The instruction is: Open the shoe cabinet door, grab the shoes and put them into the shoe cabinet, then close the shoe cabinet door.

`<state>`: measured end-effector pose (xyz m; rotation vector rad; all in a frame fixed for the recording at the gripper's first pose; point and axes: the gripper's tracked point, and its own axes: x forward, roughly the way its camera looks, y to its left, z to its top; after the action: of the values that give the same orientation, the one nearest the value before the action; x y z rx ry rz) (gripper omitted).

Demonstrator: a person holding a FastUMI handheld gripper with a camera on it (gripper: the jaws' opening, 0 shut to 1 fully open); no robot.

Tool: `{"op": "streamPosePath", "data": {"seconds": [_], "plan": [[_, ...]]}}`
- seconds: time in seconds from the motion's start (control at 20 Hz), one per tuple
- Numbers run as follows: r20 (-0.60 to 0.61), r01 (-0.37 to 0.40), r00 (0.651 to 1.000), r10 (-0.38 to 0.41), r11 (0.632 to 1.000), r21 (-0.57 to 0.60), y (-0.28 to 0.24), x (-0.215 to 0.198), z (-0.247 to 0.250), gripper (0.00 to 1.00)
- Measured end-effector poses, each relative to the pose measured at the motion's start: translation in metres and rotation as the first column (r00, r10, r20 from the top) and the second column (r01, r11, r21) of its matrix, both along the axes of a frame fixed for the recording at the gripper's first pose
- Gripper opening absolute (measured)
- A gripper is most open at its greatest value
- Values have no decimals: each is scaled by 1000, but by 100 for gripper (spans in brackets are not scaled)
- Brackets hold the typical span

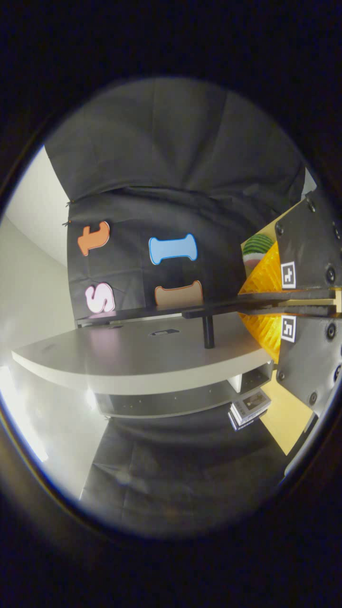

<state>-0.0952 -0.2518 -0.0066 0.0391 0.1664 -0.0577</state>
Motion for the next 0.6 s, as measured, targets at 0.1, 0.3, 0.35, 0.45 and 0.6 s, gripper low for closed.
{"op": "streamPosePath", "data": {"seconds": [0.1,0.3,0.35,0.45,0.6], "plan": [[16,16,1000,-16,1000,-7,1,-13,7,6],[38,84,996,-83,996,-27,6,-48,17,3],[48,89,995,-87,995,-35,12,-55,21,3],[64,84,995,-80,995,-63,31,-64,25,2],[59,84,995,-78,988,-127,63,-67,17,2]]}}
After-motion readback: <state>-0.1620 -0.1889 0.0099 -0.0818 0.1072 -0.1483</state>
